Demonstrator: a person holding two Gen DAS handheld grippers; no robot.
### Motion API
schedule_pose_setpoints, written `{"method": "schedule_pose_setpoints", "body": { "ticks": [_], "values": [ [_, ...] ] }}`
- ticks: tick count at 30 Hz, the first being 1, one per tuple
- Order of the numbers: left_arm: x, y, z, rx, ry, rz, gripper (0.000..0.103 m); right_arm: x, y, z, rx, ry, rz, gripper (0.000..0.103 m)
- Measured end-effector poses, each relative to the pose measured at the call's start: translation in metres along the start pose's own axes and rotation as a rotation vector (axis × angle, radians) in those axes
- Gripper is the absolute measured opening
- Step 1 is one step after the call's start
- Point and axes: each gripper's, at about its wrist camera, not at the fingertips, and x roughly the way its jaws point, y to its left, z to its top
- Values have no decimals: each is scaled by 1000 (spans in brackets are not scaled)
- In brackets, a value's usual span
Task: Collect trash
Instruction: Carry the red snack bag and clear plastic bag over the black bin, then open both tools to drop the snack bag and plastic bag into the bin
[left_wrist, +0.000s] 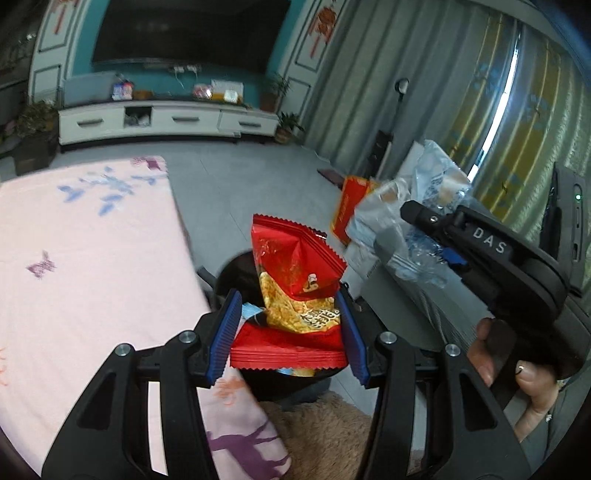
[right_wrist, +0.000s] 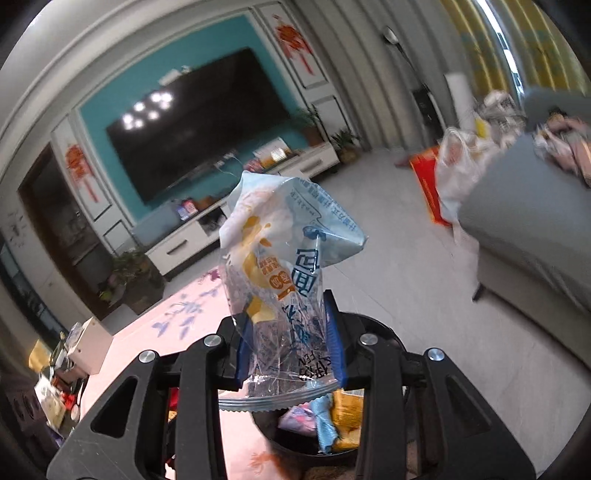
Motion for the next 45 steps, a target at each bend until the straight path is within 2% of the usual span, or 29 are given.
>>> {"method": "schedule_pose_setpoints", "body": {
  "ticks": [8, 13, 17, 29, 45],
  "values": [
    [68, 4, 5, -9, 107, 22, 53, 42, -15, -10, 52, 120, -47, 35],
    [104, 3, -4, 12, 183, 52, 53, 59, -17, -17, 38, 157, -159, 35],
    [133, 12, -9, -24, 262, 31, 53, 77, -26, -23, 52, 212, -185, 35],
    [165, 22, -18, -49, 350, 28, 53, 107, -33, -38, 23, 317, -274, 35],
    [179, 15, -18, -33, 378, 50, 53, 130, -38, -49, 9, 416, -326, 36]
  ]
}}
